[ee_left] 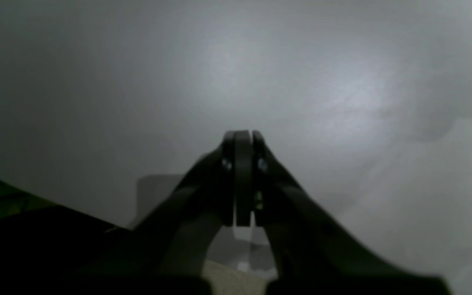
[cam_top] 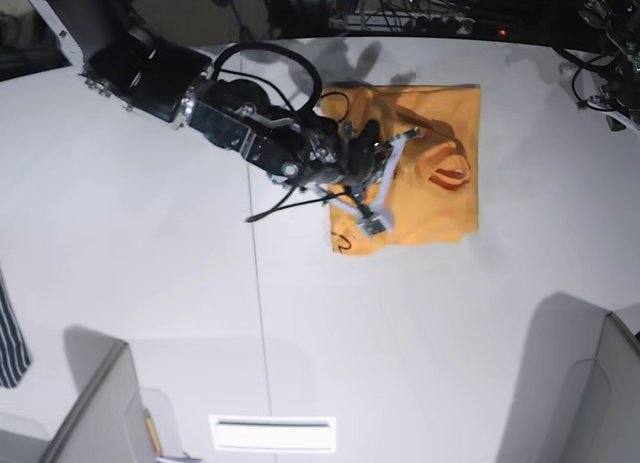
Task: Fold the T-shirt properly
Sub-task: 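Press and smooth the folded end onto the stack with the right gripper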
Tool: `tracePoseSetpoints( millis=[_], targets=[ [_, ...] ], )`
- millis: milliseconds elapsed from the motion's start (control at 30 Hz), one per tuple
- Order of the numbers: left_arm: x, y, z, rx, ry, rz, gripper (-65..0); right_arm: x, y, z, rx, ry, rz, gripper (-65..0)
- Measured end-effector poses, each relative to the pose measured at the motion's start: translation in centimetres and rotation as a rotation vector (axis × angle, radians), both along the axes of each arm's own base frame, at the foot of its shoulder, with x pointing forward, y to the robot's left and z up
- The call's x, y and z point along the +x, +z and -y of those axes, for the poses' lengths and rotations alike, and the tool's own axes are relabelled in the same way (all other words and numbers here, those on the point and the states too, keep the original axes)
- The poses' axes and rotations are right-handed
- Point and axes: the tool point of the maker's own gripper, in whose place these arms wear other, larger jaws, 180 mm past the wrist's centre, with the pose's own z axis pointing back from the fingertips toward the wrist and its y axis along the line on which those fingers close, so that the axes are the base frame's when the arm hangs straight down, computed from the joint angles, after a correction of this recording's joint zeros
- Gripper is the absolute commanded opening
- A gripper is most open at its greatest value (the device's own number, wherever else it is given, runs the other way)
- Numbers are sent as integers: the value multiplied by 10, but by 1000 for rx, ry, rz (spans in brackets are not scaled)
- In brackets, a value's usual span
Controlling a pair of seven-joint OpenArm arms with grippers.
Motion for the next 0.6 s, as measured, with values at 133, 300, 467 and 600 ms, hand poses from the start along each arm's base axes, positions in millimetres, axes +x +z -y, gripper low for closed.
tracePoseSetpoints(
  millis=[133,300,467,600],
  targets=[
    [-6,-2,-1,2,0,-17,-650,-38,8,-25,29,107,-30,-650],
    [-4,-1,-1,3,-1,-13,-650,-120,43,-68,102,407,-50,-650],
    [-5,-2,-1,2,-1,-15,-650,-61,53,-49,112,222,-18,-650],
    [-5,-1,-1,3,-1,-13,-650,-20,54,-22,142,39,-33,-650]
  ],
)
